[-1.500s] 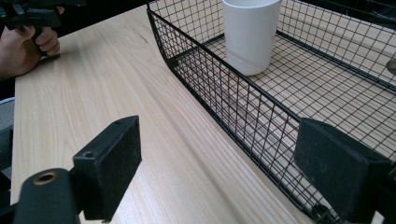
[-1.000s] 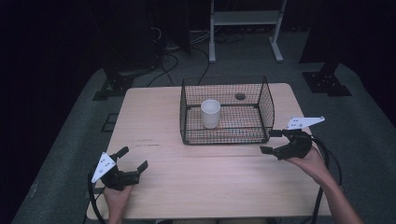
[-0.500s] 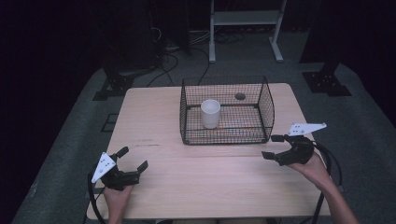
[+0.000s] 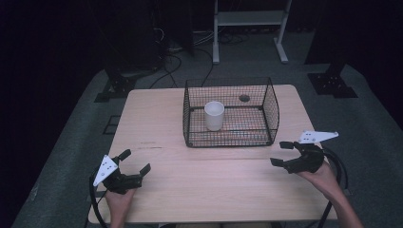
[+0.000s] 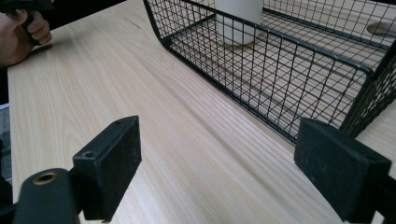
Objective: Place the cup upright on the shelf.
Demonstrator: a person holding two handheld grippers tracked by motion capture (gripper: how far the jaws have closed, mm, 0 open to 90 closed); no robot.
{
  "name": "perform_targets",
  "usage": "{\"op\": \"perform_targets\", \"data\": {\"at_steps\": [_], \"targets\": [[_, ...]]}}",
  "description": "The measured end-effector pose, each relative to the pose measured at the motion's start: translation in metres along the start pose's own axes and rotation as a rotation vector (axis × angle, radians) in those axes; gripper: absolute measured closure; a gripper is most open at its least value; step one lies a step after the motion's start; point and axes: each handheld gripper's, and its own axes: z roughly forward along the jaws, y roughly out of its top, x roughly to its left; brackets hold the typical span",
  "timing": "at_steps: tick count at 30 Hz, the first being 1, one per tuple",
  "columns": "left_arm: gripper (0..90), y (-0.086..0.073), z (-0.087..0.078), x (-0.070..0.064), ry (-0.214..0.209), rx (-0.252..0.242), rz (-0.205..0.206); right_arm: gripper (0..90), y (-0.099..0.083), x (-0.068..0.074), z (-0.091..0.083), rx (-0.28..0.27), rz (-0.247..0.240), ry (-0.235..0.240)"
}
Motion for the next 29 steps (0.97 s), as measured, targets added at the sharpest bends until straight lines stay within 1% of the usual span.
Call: {"op": "perform_targets", "data": {"at_steps": [4, 6, 11, 14, 19, 21, 24, 26, 28, 29], "targets": [[0.0, 0.000, 0.000, 0.000, 0.000, 0.001, 0.000, 13.9, -0.007, 0.000, -0.002, -0.005, 0.012, -0.001], [0.0, 0.000, 0.000, 0.000, 0.001, 0.000, 0.000, 13.9, -0.010, 0.001, -0.003, -0.007, 0.009, -0.014], [0.0, 0.000, 0.000, 0.000, 0.001, 0.000, 0.001, 13.9, -0.021, 0.002, -0.004, -0.014, 0.025, -0.020], [0.0, 0.000, 0.000, 0.000, 0.000, 0.000, 0.000, 13.9, -0.025, 0.003, -0.006, -0.028, 0.038, -0.023], [0.0, 0.000, 0.000, 0.000, 0.002, 0.000, 0.000, 13.9, -0.032, 0.008, -0.009, -0.050, 0.040, -0.043], [0.0, 0.000, 0.000, 0.000, 0.003, 0.000, 0.000, 13.9, -0.037, 0.012, -0.010, -0.065, 0.041, -0.051], [0.0, 0.000, 0.000, 0.000, 0.003, 0.000, -0.002, 13.8, -0.046, 0.019, -0.011, -0.102, 0.051, -0.072], [0.0, 0.000, 0.000, 0.000, 0.004, 0.000, -0.002, 13.8, -0.053, 0.024, -0.012, -0.142, 0.060, -0.093], [0.0, 0.000, 0.000, 0.000, 0.008, 0.000, -0.003, 13.8, -0.061, 0.030, -0.013, -0.196, 0.080, -0.095], [0.0, 0.000, 0.000, 0.000, 0.009, -0.001, -0.003, 13.8, -0.065, 0.033, -0.013, -0.210, 0.088, -0.105]]}}
